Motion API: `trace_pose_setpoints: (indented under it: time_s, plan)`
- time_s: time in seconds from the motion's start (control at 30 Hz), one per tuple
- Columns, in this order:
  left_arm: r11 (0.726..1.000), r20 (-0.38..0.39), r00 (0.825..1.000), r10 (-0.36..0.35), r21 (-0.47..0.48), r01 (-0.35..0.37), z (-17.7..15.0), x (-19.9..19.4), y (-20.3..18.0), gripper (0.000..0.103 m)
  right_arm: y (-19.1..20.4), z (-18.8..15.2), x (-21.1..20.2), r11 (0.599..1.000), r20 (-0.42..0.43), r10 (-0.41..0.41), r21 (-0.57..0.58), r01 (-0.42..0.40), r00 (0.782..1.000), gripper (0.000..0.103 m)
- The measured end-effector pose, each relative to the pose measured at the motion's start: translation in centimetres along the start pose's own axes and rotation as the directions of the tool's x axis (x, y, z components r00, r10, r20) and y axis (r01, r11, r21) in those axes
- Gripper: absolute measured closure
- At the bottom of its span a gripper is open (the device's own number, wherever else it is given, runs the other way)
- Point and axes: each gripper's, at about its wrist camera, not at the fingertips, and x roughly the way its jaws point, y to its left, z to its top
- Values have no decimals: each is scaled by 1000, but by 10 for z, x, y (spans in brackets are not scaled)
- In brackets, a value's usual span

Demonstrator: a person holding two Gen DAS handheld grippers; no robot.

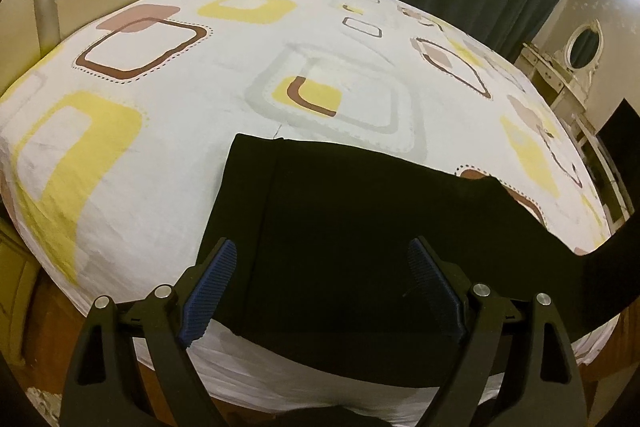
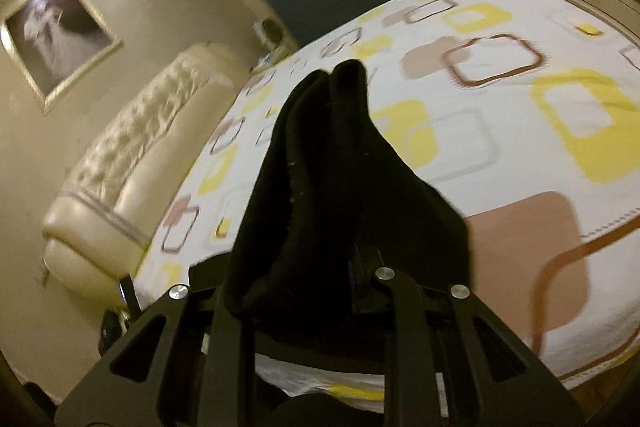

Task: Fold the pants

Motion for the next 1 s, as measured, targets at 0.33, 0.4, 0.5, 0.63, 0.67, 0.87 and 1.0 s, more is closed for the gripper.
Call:
trace_pose_setpoints:
  time_s: [0.33,0.4,0.5,0.63,0.67,0.87,1.0]
  plan:
    - [1000,2,1000,-10,-20,10,1,0,5,16,60,-67,126,980,-194,-140,-165,109,971,84]
    - [1000,6,1000,-5,-2,5,0,-1,2,16,63,-80,145,975,-227,-166,-186,125,960,84]
    - [1000,10,1000,0,31,0,-2,-1,-4,16,71,-106,174,952,-273,-235,-258,165,933,84]
    - [999,8,1000,-7,47,7,-2,1,-8,16,71,-126,197,943,-310,-268,-278,183,912,83]
    - [999,7,1000,-12,47,12,-2,1,-9,16,70,-129,200,943,-317,-270,-280,182,909,83]
    - [999,-1,1000,-13,46,14,-3,3,-9,16,74,-139,206,948,-332,-263,-263,179,906,68]
    - [999,-4,1000,-14,44,14,-3,4,-9,16,79,-141,203,966,-341,-205,-222,133,917,59]
